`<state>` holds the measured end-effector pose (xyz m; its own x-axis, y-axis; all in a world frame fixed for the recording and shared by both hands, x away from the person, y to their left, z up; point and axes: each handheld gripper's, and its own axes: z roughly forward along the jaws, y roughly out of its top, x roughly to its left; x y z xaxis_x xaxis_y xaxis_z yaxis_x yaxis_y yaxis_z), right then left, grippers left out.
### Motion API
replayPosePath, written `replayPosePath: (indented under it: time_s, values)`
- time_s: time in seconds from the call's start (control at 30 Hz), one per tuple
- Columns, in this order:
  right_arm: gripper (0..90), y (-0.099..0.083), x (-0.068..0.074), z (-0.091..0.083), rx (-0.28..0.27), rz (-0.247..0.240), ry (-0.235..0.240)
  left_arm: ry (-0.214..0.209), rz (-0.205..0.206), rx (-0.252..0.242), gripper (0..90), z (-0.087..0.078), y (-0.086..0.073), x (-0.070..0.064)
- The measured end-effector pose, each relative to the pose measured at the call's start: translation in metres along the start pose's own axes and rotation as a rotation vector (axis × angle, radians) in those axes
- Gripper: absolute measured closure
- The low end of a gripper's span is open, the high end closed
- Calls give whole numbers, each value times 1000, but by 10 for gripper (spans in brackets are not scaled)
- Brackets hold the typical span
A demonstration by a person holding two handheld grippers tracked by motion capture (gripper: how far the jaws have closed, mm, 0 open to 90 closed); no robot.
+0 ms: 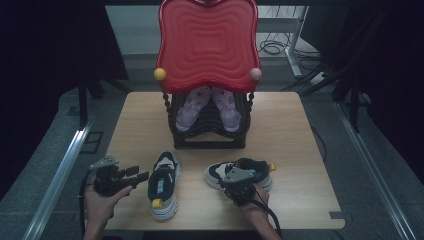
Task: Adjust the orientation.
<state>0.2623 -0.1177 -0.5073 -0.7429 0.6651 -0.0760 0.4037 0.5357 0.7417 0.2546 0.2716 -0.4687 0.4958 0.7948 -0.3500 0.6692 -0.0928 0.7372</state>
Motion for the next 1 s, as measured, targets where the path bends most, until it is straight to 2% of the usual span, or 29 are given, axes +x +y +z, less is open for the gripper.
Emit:
replayPosePath:
  time_s: [0.13,0.3,0.47,0.6,0.7,0.83,0.97,1.0]
  values:
    - [899,-1,1,-2,-4,-10,-1,-1,2,-3,441,-1,1,0]
    - [899,6,-11,-27,-89,29,14,2,2,-10,441,-3,1,1]
    - [899,8,-41,-58,-191,85,-24,2,2,-13,441,-4,1,1]
    - [899,0,-74,-73,-251,165,-55,1,5,-11,441,-3,1,0]
    - [899,-6,-92,-78,-261,210,-86,0,1,-6,441,-1,1,0]
    - [899,-15,-112,-81,-257,246,-117,-1,1,-5,441,-1,1,0]
    - [899,-27,-131,-80,-245,263,-124,-1,0,-7,441,-2,1,1]
    - [899,-34,-139,-79,-246,289,-132,-1,1,-8,441,-3,1,1]
